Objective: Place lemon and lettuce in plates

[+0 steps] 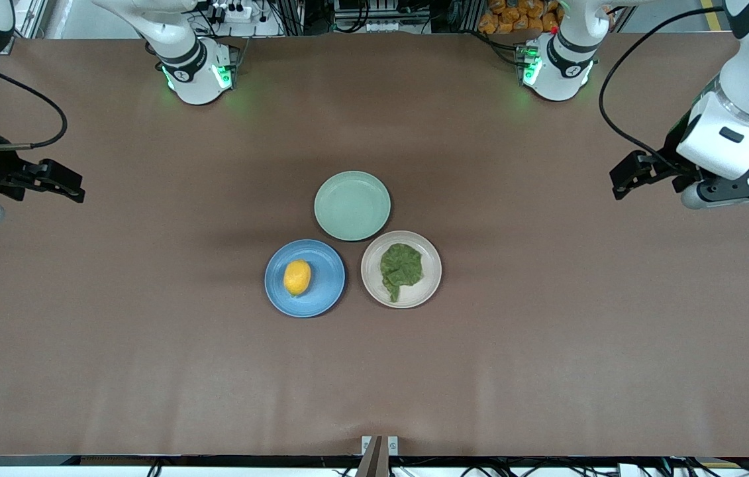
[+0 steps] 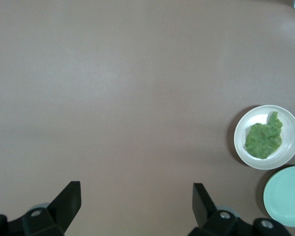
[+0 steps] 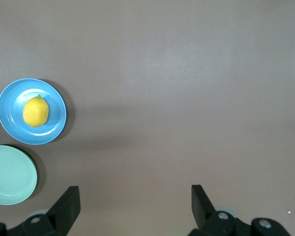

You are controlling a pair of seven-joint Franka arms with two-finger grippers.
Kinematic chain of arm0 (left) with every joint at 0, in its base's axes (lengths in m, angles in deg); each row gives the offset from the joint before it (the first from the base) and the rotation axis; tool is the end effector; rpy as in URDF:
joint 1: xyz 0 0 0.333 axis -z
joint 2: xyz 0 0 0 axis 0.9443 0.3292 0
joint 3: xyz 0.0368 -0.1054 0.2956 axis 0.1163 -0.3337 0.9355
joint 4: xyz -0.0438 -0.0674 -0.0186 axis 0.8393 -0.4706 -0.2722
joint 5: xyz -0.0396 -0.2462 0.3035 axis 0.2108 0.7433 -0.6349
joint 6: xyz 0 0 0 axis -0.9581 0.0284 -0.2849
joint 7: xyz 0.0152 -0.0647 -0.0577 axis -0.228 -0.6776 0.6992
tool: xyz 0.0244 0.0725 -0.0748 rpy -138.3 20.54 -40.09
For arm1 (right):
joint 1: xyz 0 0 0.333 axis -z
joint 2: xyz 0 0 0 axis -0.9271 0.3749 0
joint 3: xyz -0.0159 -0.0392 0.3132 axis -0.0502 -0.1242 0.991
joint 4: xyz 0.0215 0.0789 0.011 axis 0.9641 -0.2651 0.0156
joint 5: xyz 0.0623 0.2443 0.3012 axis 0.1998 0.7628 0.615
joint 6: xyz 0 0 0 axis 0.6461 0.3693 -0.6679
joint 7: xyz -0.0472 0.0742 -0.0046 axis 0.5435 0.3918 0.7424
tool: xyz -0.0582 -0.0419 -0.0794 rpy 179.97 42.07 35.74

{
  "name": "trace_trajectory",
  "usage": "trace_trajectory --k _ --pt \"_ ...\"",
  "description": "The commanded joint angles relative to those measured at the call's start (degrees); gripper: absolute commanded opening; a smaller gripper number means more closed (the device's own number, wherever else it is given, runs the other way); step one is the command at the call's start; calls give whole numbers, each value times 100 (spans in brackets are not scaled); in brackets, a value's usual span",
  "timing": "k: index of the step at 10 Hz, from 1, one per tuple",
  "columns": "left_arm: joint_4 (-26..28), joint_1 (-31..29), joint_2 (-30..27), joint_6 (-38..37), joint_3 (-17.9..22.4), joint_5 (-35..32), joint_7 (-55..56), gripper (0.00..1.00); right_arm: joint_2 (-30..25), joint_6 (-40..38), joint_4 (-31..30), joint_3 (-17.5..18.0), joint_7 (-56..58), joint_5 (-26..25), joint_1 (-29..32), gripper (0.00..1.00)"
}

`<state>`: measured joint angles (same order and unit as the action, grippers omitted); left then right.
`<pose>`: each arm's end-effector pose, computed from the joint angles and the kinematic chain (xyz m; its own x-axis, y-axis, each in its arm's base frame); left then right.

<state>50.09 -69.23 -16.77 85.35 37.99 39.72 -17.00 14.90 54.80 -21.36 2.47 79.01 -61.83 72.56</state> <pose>0.5623 -0.1300 0.6269 0.9935 0.1080 0.0367 0.1088 -0.9939 -0.0183 0.5833 0.0349 0.6195 0.9980 -0.0383 -0.0510 -0.0365 -0.9987 0.0348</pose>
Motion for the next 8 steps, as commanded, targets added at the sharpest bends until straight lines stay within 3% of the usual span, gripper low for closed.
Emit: trace_trajectory --k 1,4,8 --pt "-62 -49 -67 -386 -34 80 -131 100 -228 118 -289 -73 12 -54 -54 100" --pt "-62 -58 -76 -501 -8 97 -131 100 -472 284 -665 -91 12 -36 -54 100" --pt "-62 -58 -68 -501 27 62 -358 100 -483 285 -694 -91 12 -28 -27 100"
